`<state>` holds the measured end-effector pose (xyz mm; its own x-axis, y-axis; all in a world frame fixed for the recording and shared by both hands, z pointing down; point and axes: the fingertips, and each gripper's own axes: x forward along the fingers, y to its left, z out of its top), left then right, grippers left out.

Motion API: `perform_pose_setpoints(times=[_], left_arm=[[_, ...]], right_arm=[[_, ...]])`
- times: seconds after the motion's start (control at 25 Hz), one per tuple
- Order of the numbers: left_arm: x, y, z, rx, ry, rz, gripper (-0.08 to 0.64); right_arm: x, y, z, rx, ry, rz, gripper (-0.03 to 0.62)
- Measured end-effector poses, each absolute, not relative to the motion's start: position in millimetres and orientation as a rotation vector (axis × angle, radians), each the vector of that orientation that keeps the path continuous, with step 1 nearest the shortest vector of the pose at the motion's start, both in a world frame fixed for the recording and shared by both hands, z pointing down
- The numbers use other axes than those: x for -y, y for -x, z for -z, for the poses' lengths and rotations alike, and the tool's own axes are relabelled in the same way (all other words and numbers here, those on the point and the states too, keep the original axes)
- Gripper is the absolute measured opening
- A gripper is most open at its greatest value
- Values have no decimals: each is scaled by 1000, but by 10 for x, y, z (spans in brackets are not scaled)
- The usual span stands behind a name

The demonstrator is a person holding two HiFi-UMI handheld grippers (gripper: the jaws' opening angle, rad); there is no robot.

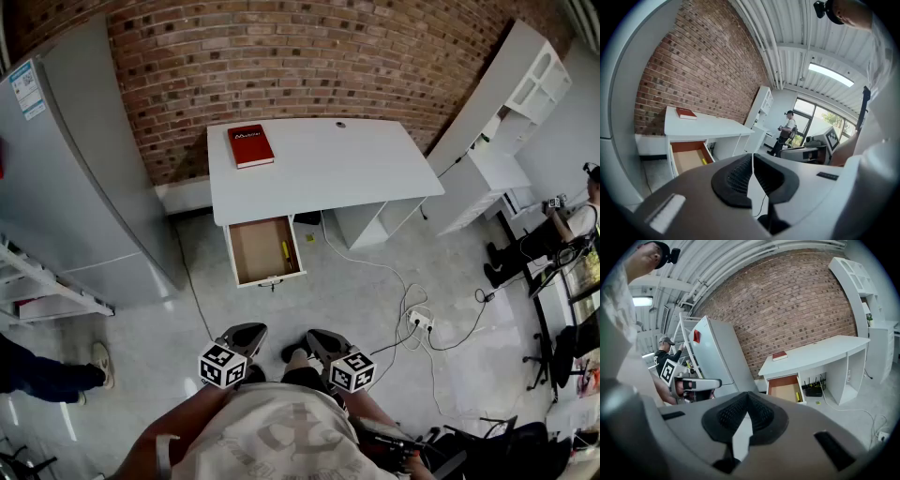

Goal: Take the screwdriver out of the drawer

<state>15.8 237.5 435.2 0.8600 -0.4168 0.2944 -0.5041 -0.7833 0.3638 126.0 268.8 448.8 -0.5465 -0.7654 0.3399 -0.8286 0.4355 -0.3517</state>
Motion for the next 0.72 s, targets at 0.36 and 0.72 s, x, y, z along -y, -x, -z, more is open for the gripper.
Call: perform_pose_setpoints(times=[0.36,0.72], left_arm=[[-2525,-39,-4365,705,-2554,-281,15],[-2461,-23,-4347,731,-2554,-270,15]], right_arm=[[-2938,-1157,-4532,2537,-1416,-791,6],[-2820,-1236,-4458,2538,-1447,-764,6]])
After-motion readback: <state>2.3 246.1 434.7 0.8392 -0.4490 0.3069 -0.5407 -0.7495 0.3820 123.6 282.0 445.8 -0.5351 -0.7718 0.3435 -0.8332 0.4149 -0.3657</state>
